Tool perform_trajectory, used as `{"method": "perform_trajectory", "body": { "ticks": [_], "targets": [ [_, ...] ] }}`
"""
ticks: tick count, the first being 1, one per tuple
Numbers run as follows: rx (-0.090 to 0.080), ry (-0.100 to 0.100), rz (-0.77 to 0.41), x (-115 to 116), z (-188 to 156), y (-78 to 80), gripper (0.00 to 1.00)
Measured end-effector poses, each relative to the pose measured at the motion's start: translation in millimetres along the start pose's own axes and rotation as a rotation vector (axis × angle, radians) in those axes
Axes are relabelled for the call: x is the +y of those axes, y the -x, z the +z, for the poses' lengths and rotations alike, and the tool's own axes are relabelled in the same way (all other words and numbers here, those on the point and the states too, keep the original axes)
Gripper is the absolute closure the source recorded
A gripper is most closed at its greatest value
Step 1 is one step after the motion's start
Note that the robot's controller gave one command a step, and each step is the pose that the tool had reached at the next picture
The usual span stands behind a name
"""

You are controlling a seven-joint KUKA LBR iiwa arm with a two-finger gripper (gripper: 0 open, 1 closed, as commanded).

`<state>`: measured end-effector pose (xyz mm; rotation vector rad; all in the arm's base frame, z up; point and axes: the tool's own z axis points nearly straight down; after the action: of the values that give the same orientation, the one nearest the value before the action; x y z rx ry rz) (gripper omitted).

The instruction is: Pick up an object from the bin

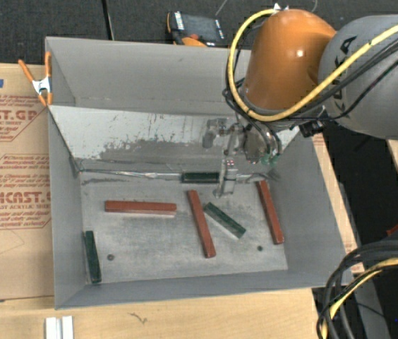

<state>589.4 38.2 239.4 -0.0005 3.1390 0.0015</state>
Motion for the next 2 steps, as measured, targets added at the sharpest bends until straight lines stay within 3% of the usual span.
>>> {"method": "perform_trajectory", "body": {
  "ticks": [1,2],
  "targets": [
    [0.0,0.0,0.0,0.0,0.0,0.0,1.0],
    [0.006,0.0,-0.173,17.8,78.3,-11.8,1.0]
  ]
}}
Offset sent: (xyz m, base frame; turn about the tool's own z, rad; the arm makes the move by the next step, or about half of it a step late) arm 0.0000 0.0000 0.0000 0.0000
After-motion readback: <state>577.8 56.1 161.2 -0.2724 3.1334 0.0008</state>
